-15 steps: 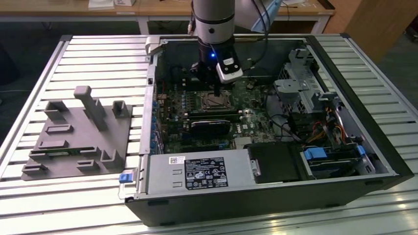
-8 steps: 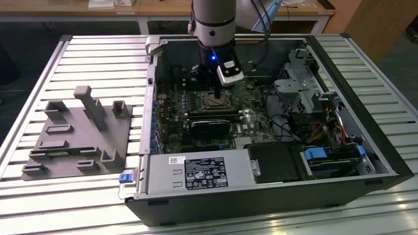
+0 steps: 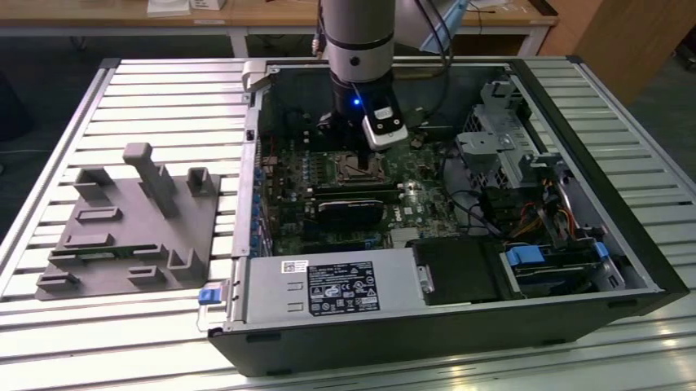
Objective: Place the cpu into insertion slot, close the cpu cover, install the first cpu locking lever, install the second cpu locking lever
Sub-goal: 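Install the second cpu locking lever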
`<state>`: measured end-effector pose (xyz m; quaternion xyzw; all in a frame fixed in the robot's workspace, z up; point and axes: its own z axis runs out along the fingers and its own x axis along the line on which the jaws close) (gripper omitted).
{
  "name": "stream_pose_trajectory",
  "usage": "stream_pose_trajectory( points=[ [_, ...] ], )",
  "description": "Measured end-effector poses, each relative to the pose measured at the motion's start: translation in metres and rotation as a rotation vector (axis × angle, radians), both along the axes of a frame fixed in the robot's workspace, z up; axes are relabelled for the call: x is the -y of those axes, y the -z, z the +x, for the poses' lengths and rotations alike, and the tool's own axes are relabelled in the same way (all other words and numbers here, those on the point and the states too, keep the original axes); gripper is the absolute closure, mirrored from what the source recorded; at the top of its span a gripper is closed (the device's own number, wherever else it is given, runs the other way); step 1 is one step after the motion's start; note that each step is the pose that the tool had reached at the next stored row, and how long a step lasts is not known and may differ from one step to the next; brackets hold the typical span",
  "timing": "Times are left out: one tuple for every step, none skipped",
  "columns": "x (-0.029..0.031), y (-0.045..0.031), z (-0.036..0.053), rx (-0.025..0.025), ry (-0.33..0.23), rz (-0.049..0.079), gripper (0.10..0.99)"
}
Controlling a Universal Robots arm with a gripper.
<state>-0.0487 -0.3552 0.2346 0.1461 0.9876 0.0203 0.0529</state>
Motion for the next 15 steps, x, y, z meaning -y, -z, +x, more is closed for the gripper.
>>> stream_pose_trajectory(
  points=[
    [0.0006,0.0000,0.0000,0.0000,0.000,0.000,0.980],
    [0.0013,0.0000,0.0000,0.0000,0.000,0.000,0.980],
    [0.0022,0.0000,0.0000,0.0000,0.000,0.000,0.980],
    [0.0033,0.0000,0.0000,0.0000,0.000,0.000,0.980],
    [0.0045,0.0000,0.0000,0.0000,0.000,0.000,0.980],
    [0.0057,0.0000,0.0000,0.0000,0.000,0.000,0.980],
    [0.0065,0.0000,0.0000,0.0000,-0.001,0.000,0.980],
    [0.0070,0.0000,-0.0002,0.0001,-0.002,0.000,0.980],
    [0.0074,0.0000,-0.0007,-0.0001,-0.007,0.000,0.980],
    [0.0074,0.0003,-0.0012,0.0000,-0.016,0.000,0.980],
    [0.0074,0.0007,-0.0015,0.0001,-0.028,0.000,0.980],
    [0.0074,0.0011,-0.0017,0.0001,-0.042,0.000,0.980],
    [0.0075,0.0015,-0.0020,0.0000,-0.057,0.000,0.980],
    [0.0075,0.0018,-0.0022,0.0000,-0.071,0.000,0.980],
    [0.0075,0.0021,-0.0024,0.0000,-0.085,0.000,0.980]
  ],
)
